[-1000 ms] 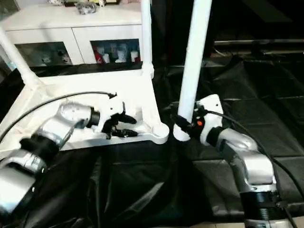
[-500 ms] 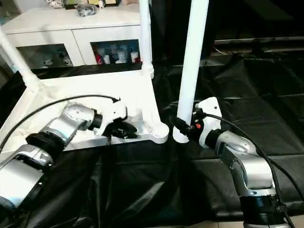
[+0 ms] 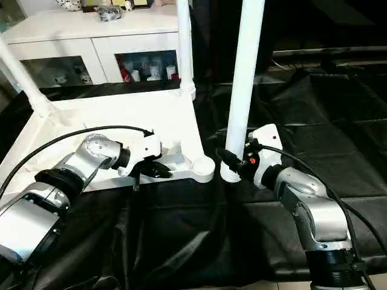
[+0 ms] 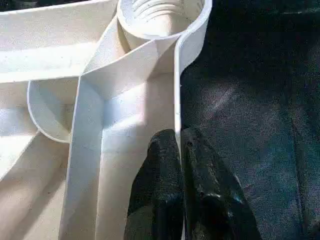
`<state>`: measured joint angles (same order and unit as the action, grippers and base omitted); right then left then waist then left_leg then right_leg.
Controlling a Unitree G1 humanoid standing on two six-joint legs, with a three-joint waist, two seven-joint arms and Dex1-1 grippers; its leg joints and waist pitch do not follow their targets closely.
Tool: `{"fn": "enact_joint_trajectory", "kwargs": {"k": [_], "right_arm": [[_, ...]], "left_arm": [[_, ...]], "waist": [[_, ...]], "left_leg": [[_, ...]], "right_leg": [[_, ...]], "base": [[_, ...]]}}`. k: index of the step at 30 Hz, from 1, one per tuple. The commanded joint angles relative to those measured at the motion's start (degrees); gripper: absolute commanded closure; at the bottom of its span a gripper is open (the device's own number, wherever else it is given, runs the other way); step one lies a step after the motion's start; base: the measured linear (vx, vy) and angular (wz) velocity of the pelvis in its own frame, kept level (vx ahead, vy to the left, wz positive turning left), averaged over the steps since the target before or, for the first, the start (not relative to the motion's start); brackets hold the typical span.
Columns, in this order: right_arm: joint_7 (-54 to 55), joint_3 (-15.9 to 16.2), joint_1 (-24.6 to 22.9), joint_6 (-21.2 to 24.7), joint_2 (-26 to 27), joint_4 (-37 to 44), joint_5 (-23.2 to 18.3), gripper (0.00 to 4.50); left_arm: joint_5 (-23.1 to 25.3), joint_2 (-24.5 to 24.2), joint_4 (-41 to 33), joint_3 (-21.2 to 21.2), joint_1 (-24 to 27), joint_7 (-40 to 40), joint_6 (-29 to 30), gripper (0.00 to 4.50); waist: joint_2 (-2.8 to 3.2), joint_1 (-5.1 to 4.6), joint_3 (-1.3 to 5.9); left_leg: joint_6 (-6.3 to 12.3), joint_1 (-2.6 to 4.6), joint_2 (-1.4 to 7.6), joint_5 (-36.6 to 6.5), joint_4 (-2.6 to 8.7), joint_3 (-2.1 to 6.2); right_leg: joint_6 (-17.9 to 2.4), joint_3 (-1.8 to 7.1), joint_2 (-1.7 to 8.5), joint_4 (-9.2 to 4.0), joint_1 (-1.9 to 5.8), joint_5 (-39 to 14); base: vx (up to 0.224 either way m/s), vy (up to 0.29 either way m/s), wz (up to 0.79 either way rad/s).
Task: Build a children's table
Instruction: Insert table leg to table base
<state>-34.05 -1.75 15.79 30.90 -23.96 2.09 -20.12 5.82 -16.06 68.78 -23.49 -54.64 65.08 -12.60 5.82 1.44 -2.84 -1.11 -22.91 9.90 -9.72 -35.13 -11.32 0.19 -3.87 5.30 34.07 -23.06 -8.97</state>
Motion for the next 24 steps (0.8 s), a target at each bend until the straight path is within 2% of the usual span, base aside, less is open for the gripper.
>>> {"fn": "enact_joint_trajectory", "kwargs": {"k": [1, 4, 6, 8, 9, 10, 11, 12, 14, 15, 16, 18, 19, 21, 22, 23, 24], "right_arm": [[-0.4, 0.5, 1.0, 0.0, -0.5, 1.6, 0.0, 2.62], [-1.0, 0.6, 1.2, 0.1, -0.5, 1.7, -0.3, 2.62], [-2.0, 0.6, 1.5, 0.4, -0.5, 1.9, -1.2, 2.62], [-2.9, 0.3, 1.7, 1.2, -0.5, 2.5, -2.5, 2.62], [-5.3, 0.0, 1.8, 2.9, -1.1, 3.9, -4.9, 2.62], [-6.7, 0.3, 1.7, 3.4, -1.7, 4.5, -5.6, 2.62], [-7.7, 0.6, 1.7, 3.6, -2.3, 4.9, -5.8, 2.62], [-8.5, 0.9, 1.7, 3.8, -2.7, 5.0, -6.0, 2.62], [-9.0, 1.0, 1.8, 3.8, -2.9, 5.1, -6.1, 2.62], [-9.4, 1.1, 1.9, 3.9, -3.0, 5.1, -6.2, 2.62], [-9.5, 1.1, 2.4, 3.8, -2.9, 4.8, -6.1, 2.62], [-9.6, 1.1, 2.8, 3.6, -2.8, 4.4, -6.0, 2.62], [-9.6, 1.2, 3.1, 3.7, -2.7, 4.3, -6.1, 2.62], [-9.6, 1.2, 3.1, 3.7, -2.7, 4.3, -6.1, 2.62], [-9.5, 1.3, 3.5, 3.9, -2.5, 4.4, -6.4, 2.62], [-9.5, 1.3, 3.5, 3.9, -2.5, 4.4, -6.4, 2.62], [-9.4, 1.4, 3.8, 3.8, -1.9, 4.1, -6.4, 2.62]], "left_arm": [[1.6, -0.8, 1.6, -0.2, -0.6, -0.3, 0.4, 4.49], [1.3, -0.7, 2.0, 0.4, -0.6, 0.8, 1.9, 4.49], [0.7, -0.7, 2.0, 1.0, -0.4, 2.8, 5.1, 4.50], [-0.2, -0.8, 1.3, 1.6, 0.1, 4.6, 6.8, 4.50], [-1.3, -1.0, -0.3, 2.2, 1.1, 7.1, 10.1, 4.50], [-1.4, -1.2, -1.8, 2.1, 1.8, 8.2, 11.2, 4.50], [-1.2, -1.5, -3.2, 1.8, 2.5, 8.2, 12.6, 4.50], [-1.3, -1.8, -5.4, 1.7, 3.6, 8.3, 13.6, 4.50], [-1.6, -1.9, -7.2, 1.8, 4.4, 8.0, 14.8, 4.50], [-1.8, -2.1, -9.9, 2.0, 5.6, 7.2, 17.0, 4.50], [-1.9, -2.8, -15.9, 1.9, 8.4, 6.2, 20.7, 4.50], [-1.3, -4.0, -25.0, 1.6, 12.6, 4.5, 25.1, 4.50], [-0.7, -4.5, -30.4, 2.0, 15.1, 2.7, 27.9, 4.50], [-0.7, -4.5, -30.7, 2.0, 15.2, 2.5, 28.2, 4.50], [0.8, -4.7, -43.3, 3.6, 20.1, -2.2, 36.5, 4.50], [0.8, -4.7, -43.3, 3.6, 20.1, -2.2, 36.5, 4.50], [3.2, -5.1, -55.0, 4.5, 24.3, -5.5, 44.0, 4.50]], "waist": [[-1.04, -0.21, 4.23], [-1.07, -0.39, 4.17], [-1.08, -0.53, 4.15], [-1.18, -0.66, 4.14], [-1.29, -0.77, 4.15], [-1.57, -0.75, 4.16], [-1.42, -0.67, 4.25], [-1.67, -0.68, 4.24], [-1.36, -0.65, 4.34], [-1.43, -0.58, 4.39], [-1.29, -0.47, 4.49], [-1.57, -0.74, 4.31], [-1.39, -0.75, 4.42], [-1.29, -0.93, 4.07], [-1.97, -0.88, 4.13], [-1.74, -1.02, 3.78], [-1.94, -1.07, 3.89]], "left_leg": [[2.54, 1.66, 2.40, -16.8, 4.09, 1.71], [2.48, 1.72, 2.37, -17.3, 4.11, 1.71], [2.59, 1.65, 2.31, -17.3, 4.10, 1.71], [2.88, 1.50, 2.36, -16.8, 4.15, 1.81], [3.21, 1.51, 2.38, -16.6, 4.10, 1.81], [3.65, 1.39, 2.54, -15.8, 4.18, 1.80], [3.90, 1.33, 2.61, -15.2, 4.15, 1.84], [4.40, 1.25, 2.66, -14.5, 4.09, 1.68], [4.79, 1.27, 2.79, -13.3, 4.04, 1.71], [4.88, 1.34, 2.74, -13.2, 4.00, 1.67], [4.56, 1.43, 3.17, -12.7, 4.19, 1.86], [4.82, 1.40, 2.92, -12.9, 4.11, 1.58], [4.54, 1.34, 3.14, -12.8, 4.19, 1.88], [4.33, 1.59, 3.02, -14.0, 4.27, 1.65], [3.68, 1.61, 3.07, -14.5, 4.26, 1.61], [3.73, 1.28, 3.34, -13.9, 4.65, 1.88], [3.23, 1.67, 3.24, -15.1, 4.50, 1.78]], "right_leg": [[-11.7, 1.79, 3.22, -5.08, 2.61, -20.7], [-11.7, 1.76, 3.20, -5.18, 2.56, -21.5], [-11.6, 1.72, 3.17, -5.20, 2.56, -21.8], [-12.1, 1.72, 3.30, -5.02, 2.73, -21.3], [-12.3, 1.74, 3.37, -5.01, 2.79, -21.1], [-12.7, 1.78, 3.25, -4.87, 2.91, -19.9], [-12.9, 1.85, 3.34, -4.67, 2.99, -19.0], [-13.2, 1.90, 3.30, -4.61, 2.83, -17.9], [-14.0, 1.92, 3.37, -4.28, 2.84, -16.0], [-14.1, 1.88, 3.30, -4.32, 2.73, -15.9], [-14.9, 1.96, 3.52, -3.82, 3.02, -14.1], [-14.6, 1.93, 3.19, -4.13, 2.66, -14.9], [-14.6, 1.95, 3.55, -3.78, 3.02, -14.9], [-13.7, 1.94, 3.16, -4.37, 2.45, -17.6], [-13.3, 2.05, 3.32, -4.23, 2.60, -19.0], [-12.8, 2.02, 3.31, -4.32, 2.65, -19.1], [-12.1, 2.04, 3.28, -4.51, 2.51, -21.1]], "base": [[0.000, 0.000, 0.00], [0.000, 0.000, 0.00], [0.000, 0.000, 0.00], [0.000, 0.000, 0.00], [0.000, 0.000, 0.00], [0.000, 0.000, 0.00], [0.000, 0.000, 0.00], [0.000, 0.000, 0.00], [0.000, 0.000, 0.00], [0.000, 0.000, 0.00], [0.000, 0.000, 0.00], [0.000, 0.000, 0.00], [0.000, 0.000, 0.00], [0.000, 0.000, 0.00], [0.000, 0.000, 0.00], [0.000, 0.000, 0.00], [0.000, 0.000, 0.00]]}}
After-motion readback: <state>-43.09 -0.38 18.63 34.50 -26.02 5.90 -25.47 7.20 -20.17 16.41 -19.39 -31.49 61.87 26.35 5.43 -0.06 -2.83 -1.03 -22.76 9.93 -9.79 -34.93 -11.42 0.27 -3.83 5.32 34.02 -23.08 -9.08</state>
